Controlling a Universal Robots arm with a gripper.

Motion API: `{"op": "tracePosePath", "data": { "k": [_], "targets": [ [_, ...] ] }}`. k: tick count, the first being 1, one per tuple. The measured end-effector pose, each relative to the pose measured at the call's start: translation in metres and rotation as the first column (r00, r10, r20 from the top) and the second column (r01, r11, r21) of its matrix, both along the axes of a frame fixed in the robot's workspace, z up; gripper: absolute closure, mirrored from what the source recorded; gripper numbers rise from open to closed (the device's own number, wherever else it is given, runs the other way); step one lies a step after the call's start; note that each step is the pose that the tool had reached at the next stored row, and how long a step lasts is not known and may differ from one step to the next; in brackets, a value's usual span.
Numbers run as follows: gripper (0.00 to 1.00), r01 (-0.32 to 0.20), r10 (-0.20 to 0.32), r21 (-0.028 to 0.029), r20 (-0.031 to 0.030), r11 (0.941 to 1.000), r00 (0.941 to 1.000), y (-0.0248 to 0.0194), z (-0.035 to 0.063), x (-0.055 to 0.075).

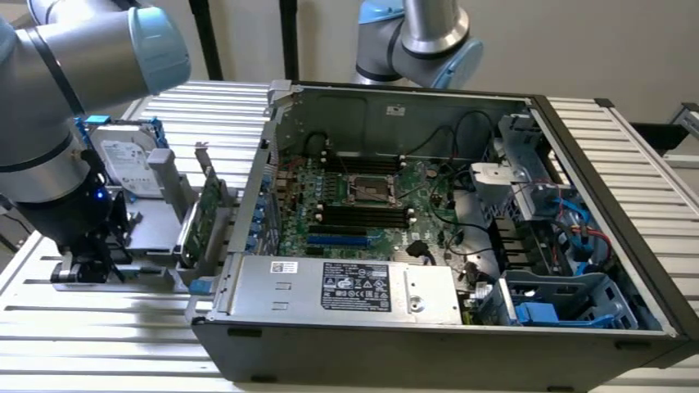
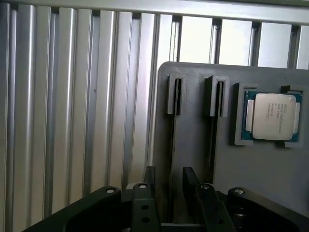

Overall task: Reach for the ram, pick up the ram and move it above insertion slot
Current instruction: 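Pick up the ram and move it above insertion slot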

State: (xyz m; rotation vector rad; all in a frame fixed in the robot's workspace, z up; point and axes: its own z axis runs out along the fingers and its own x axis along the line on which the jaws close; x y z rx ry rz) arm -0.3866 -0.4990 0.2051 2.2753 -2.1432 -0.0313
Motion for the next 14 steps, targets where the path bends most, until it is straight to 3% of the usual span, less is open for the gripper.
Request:
{"op": "tracePosePath", "data": {
  "k": [7, 14],
  "targets": [
    [0.64, 0.002, -0.002, 0.0, -0.0004, 1.0, 1.0, 0.0011, -0.0036, -0.0034],
    [0.64, 0.007, -0.007, -0.0001, -0.0051, 1.0, 1.0, 0.0038, -0.0063, -0.0035]
  ]
}}
